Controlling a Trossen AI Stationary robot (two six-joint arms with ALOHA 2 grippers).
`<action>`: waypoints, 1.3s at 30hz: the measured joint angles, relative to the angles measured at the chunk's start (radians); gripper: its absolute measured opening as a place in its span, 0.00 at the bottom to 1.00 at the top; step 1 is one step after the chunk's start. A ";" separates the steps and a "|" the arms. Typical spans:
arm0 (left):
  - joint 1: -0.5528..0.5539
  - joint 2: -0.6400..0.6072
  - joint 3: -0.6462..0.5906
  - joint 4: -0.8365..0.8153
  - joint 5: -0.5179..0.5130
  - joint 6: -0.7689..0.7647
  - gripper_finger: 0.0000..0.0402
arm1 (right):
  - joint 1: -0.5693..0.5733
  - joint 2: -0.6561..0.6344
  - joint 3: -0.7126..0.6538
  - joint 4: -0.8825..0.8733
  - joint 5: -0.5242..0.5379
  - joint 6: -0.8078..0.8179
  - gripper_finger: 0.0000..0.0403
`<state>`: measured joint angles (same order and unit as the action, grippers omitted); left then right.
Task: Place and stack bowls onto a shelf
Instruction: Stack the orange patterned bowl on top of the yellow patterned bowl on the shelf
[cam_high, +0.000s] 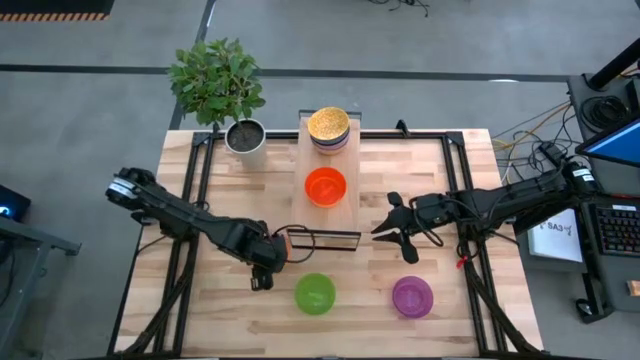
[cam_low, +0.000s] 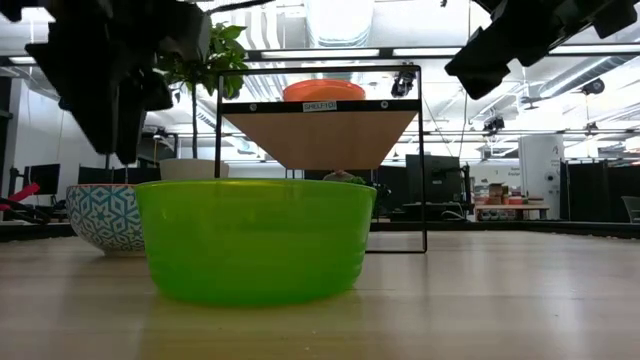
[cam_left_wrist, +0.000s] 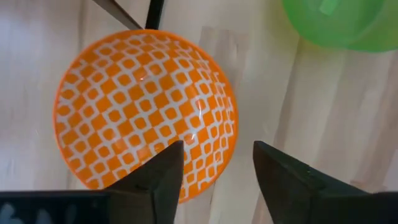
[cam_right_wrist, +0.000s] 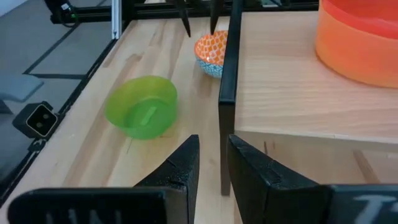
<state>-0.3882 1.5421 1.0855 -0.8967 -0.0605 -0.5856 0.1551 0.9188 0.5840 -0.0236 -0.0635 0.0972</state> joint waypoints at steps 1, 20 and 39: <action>-0.002 0.009 0.000 0.000 0.000 0.004 0.47 | 0.000 0.000 0.000 -0.001 0.000 -0.001 0.18; -0.070 0.164 -0.002 0.048 0.001 0.083 0.29 | 0.000 0.000 0.000 0.000 0.000 -0.001 0.18; -0.112 0.102 0.290 -0.152 0.012 0.050 0.01 | 0.000 0.000 -0.001 -0.001 0.000 -0.056 0.18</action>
<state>-0.5007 1.6444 1.3755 -1.0486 -0.0482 -0.5357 0.1551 0.9188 0.5831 -0.0242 -0.0635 0.0416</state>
